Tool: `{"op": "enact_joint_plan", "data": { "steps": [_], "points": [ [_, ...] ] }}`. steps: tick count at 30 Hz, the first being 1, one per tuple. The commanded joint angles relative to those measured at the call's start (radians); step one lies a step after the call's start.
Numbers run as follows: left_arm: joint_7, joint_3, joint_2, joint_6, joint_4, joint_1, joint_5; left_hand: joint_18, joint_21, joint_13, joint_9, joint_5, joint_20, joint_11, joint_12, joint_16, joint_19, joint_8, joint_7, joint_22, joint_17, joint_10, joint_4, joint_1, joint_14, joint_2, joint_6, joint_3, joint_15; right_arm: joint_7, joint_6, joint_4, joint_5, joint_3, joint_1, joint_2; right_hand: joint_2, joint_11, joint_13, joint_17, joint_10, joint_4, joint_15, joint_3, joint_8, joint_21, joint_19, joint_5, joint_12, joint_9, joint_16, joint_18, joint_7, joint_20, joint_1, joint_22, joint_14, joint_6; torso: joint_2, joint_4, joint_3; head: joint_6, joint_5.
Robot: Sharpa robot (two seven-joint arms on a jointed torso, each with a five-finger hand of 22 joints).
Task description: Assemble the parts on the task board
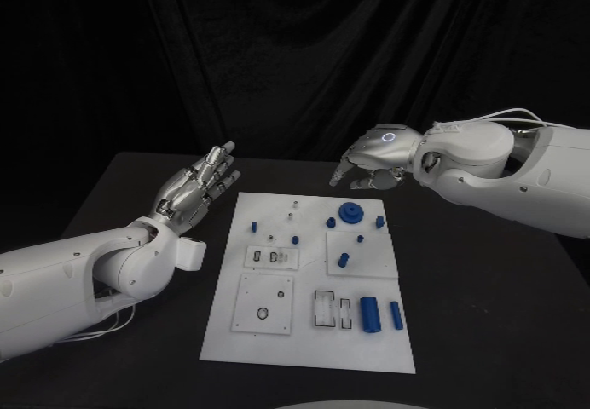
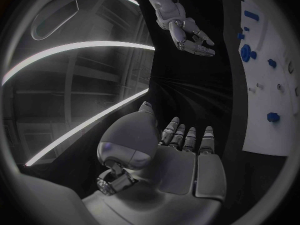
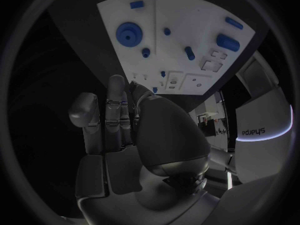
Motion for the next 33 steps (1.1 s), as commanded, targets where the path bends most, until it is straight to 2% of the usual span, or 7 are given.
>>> {"op": "enact_joint_plan", "data": {
  "steps": [1,8,16,17,24,27,33],
  "points": [
    [0.071,0.001,0.005,0.001,0.000,0.005,-0.006,0.019,0.002,0.001,0.000,0.006,0.008,0.004,0.006,-0.004,0.001,0.004,-0.003,0.001,-0.002,0.000,0.001,0.011,-0.001,0.001,0.004,0.003,0.007,0.033,-0.041,0.005,-0.203,0.000,0.002,-0.003,0.001,-0.004,0.002,0.016,0.006,0.008,0.001,0.008,-0.003,0.020,0.012,-0.020,-0.009,0.002,0.020,-0.011,-0.009,0.000,-0.023,0.030,0.010,0.012,0.015,0.0113,-0.0102,-0.001,-0.010],
    [0.072,0.001,0.015,0.012,-0.011,0.006,-0.006,0.019,0.002,0.001,0.000,0.011,0.009,0.005,0.006,-0.004,0.001,0.003,-0.002,0.001,-0.002,0.001,0.001,0.013,-0.001,0.002,0.003,0.004,0.008,0.022,-0.010,0.003,-0.160,0.000,-0.026,-0.013,-0.010,-0.003,0.005,0.053,0.018,0.031,-0.004,0.004,-0.007,0.047,0.027,-0.050,-0.025,0.003,0.054,-0.016,-0.011,0.000,-0.072,0.076,0.027,0.020,0.025,0.0093,-0.0094,-0.006,-0.017],
    [0.070,0.001,0.023,0.027,-0.024,0.006,-0.006,0.019,0.001,0.001,-0.001,0.016,0.011,0.008,0.006,-0.004,0.001,0.002,-0.001,0.001,-0.002,0.001,0.001,0.015,-0.001,0.004,0.000,0.005,0.010,-0.029,0.022,0.011,0.029,0.000,-0.072,-0.020,-0.019,0.026,0.006,0.079,0.014,0.036,-0.014,-0.004,-0.019,0.066,0.041,-0.054,-0.046,0.001,0.076,-0.015,0.024,-0.015,-0.099,0.112,0.039,0.011,0.027,0.0085,-0.0099,-0.015,-0.014],
    [0.070,0.001,0.024,0.030,-0.026,0.006,-0.006,0.019,0.001,0.001,-0.001,0.016,0.011,0.008,0.006,-0.004,0.001,0.002,-0.001,0.001,-0.002,0.001,0.001,0.015,-0.001,0.004,0.000,0.005,0.010,-0.034,0.016,0.011,0.042,0.000,-0.079,-0.020,-0.020,0.035,0.007,0.088,0.016,0.035,-0.016,-0.006,-0.019,0.071,0.044,-0.055,-0.048,0.001,0.082,-0.016,0.031,-0.017,-0.103,0.120,0.040,0.013,0.026,0.0084,-0.0098,-0.016,-0.014],
    [0.069,0.001,0.027,0.045,-0.029,0.006,-0.006,0.019,0.001,0.001,-0.001,0.021,0.012,0.014,0.008,-0.004,0.001,0.001,0.003,0.001,-0.002,0.002,0.001,0.018,-0.001,0.006,0.000,0.007,0.010,-0.072,-0.040,0.019,0.081,0.000,-0.115,-0.020,-0.029,0.044,0.008,0.164,0.024,0.034,-0.022,-0.019,-0.028,0.105,0.076,-0.072,-0.069,-0.002,0.133,-0.026,0.032,-0.024,-0.117,0.172,0.077,0.014,0.028,0.0094,-0.0113,-0.019,-0.013],
    [0.068,0.001,0.027,0.049,-0.031,0.006,-0.006,0.019,0.002,0.001,-0.001,0.023,0.013,0.017,0.009,-0.004,0.001,0.001,0.005,0.001,-0.002,0.003,0.000,0.020,-0.001,0.006,-0.001,0.008,0.010,-0.084,-0.077,0.020,0.085,0.000,-0.126,-0.020,-0.023,0.045,0.014,0.181,0.062,0.024,-0.024,-0.012,-0.030,0.109,0.080,-0.051,-0.067,-0.001,0.144,-0.026,0.039,-0.026,-0.106,0.180,0.089,0.025,0.030,0.0082,-0.0109,-0.022,-0.011],
    [0.066,0.001,0.031,0.057,-0.039,0.006,-0.006,0.019,0.002,0.002,0.000,0.027,0.014,0.022,0.011,-0.004,0.002,0.003,0.011,0.001,-0.002,0.005,0.001,0.023,-0.001,0.008,0.006,0.011,0.011,-0.105,-0.134,0.009,0.088,0.000,-0.141,-0.012,-0.022,0.047,0.016,0.180,0.090,0.016,-0.025,-0.002,-0.032,0.096,0.070,-0.031,-0.067,-0.001,0.143,-0.022,0.045,-0.027,-0.096,0.167,0.092,0.034,0.037,0.0148,-0.0131,-0.024,-0.011]
  ]
}}
